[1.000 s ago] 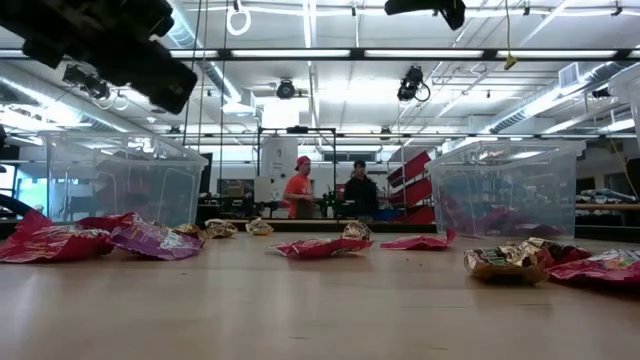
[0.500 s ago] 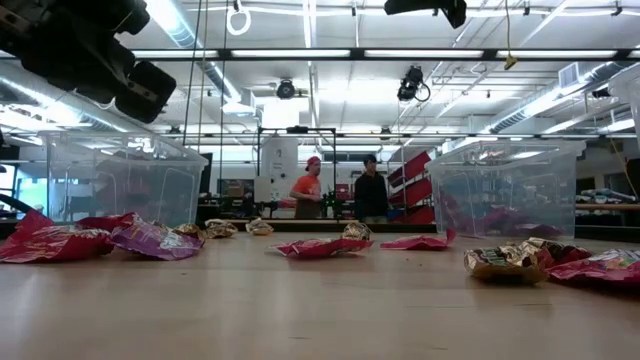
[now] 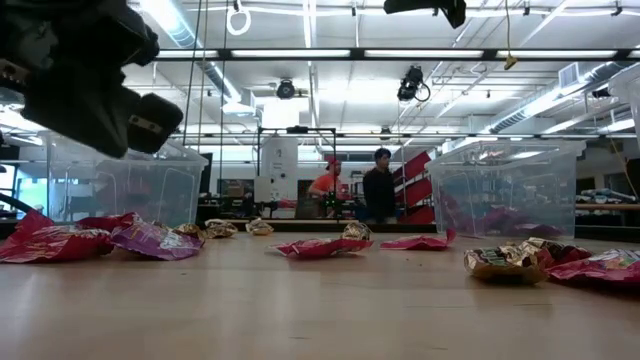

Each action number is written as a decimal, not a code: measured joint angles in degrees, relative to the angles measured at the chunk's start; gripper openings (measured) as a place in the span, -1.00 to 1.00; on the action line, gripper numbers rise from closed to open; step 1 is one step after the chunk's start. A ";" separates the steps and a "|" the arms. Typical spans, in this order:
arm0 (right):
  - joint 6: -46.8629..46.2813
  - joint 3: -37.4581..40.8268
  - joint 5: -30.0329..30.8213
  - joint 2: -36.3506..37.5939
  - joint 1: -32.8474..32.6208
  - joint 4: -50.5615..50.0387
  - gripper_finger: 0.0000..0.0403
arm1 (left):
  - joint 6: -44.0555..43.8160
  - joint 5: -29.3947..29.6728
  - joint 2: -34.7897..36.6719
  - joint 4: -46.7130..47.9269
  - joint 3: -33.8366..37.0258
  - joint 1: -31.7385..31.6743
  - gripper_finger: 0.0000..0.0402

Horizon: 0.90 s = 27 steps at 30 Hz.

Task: Sort candy
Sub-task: Put the purple candy into the top right transparent bin

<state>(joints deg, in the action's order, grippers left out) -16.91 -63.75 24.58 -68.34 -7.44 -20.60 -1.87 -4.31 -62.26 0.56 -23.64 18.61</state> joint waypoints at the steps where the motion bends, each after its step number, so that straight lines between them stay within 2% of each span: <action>1: -0.01 0.00 0.00 0.00 0.00 0.00 -1.00 | 0.22 0.51 -1.09 -0.13 0.00 0.00 -0.96; 15: -0.04 0.00 -0.04 0.00 0.00 0.00 -1.00 | 2.06 2.22 -9.44 -6.00 0.04 -0.01 -0.93; 19: -0.95 0.00 -0.10 0.00 0.00 0.02 -1.00 | 2.76 3.30 -9.47 -7.31 0.04 -0.02 -0.80; 23: -1.16 0.00 -0.14 0.00 -0.37 0.03 -1.00 | 2.74 5.99 -9.47 -7.21 0.04 -0.02 -0.60; 27: -1.14 0.00 -0.17 0.00 -1.39 0.46 -1.00 | 2.32 6.28 -9.47 -6.88 0.07 -0.04 -0.42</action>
<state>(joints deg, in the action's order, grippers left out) -18.04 -63.75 24.40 -68.34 -8.83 -20.14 0.45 1.98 -71.72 -6.31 -23.57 18.57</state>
